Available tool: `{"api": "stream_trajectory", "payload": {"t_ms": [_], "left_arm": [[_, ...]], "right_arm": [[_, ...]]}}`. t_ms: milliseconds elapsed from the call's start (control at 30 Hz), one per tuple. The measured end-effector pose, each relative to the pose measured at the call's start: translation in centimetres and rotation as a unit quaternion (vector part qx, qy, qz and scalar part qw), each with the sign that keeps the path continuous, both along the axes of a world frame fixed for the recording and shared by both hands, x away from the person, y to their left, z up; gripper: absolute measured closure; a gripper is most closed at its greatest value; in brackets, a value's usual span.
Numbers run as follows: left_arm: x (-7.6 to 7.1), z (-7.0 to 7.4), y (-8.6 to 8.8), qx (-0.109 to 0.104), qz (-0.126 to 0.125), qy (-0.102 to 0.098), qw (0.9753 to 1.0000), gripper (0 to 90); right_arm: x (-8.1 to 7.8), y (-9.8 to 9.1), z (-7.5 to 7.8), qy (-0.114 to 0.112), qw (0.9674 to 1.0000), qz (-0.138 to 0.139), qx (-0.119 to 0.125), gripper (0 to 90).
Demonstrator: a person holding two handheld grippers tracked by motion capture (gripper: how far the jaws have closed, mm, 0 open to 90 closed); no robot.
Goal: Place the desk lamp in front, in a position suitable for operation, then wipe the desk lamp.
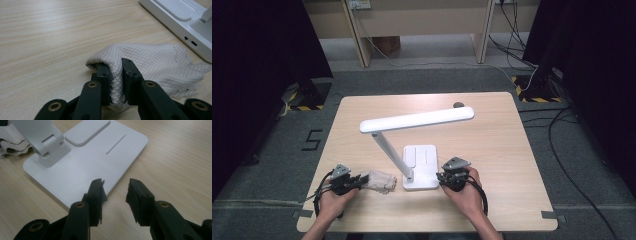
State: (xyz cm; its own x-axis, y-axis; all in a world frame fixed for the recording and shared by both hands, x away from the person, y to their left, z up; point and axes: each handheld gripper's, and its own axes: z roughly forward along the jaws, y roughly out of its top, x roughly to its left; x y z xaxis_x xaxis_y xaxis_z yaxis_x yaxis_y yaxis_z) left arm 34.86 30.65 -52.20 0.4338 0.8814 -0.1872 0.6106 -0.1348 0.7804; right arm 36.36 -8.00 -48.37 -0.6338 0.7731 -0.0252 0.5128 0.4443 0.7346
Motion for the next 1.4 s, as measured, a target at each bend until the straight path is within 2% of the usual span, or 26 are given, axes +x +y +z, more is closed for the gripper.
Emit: {"api": "stream_trajectory", "payload": {"t_ms": [200,300,567,733,767,800,1000,1333,1400], "left_arm": [[-0.4,0.6,0.2,-0.019,0.004,-0.008,0.9998,80.2],[-1.1,2.0,0.3,-0.043,0.008,-0.031,0.9986,80.5],[-2.3,5.0,0.4,-0.074,0.008,-0.069,0.9948,80.6],[-2.6,7.1,0.5,-0.088,0.009,-0.095,0.9915,80.6],[-2.6,7.1,0.5,-0.088,0.009,-0.095,0.9915,80.6],[-2.8,7.8,0.5,-0.088,0.007,-0.103,0.9908,80.6],[-3.4,9.7,0.4,-0.086,0.004,-0.125,0.9884,80.6],[-4.0,10.4,0.3,-0.083,0.001,-0.131,0.9878,80.5],[-3.9,10.7,0.2,-0.088,0.0,-0.136,0.9867,80.5]], "right_arm": [[0.1,0.1,-0.2,-0.005,1.0,-0.001,0.001,64.5],[0.2,0.2,-0.2,-0.007,1.0,0.0,0.002,64.5],[0.3,0.5,0.1,-0.013,0.9999,0.005,0.006,64.3],[0.6,0.1,-0.1,-0.013,0.9999,0.004,0.007,64.3],[0.6,0.1,-0.1,-0.012,0.9999,0.002,0.009,64.2],[0.6,0.1,-0.1,-0.012,0.9999,0.0,0.009,64.2],[0.6,0.1,0.0,-0.022,0.9996,0.0,0.018,64.4],[0.9,1.0,-0.2,-0.021,0.9995,0.021,0.013,66.6],[1.1,1.3,-0.3,-0.025,0.9992,0.029,0.016,73.3]]}}
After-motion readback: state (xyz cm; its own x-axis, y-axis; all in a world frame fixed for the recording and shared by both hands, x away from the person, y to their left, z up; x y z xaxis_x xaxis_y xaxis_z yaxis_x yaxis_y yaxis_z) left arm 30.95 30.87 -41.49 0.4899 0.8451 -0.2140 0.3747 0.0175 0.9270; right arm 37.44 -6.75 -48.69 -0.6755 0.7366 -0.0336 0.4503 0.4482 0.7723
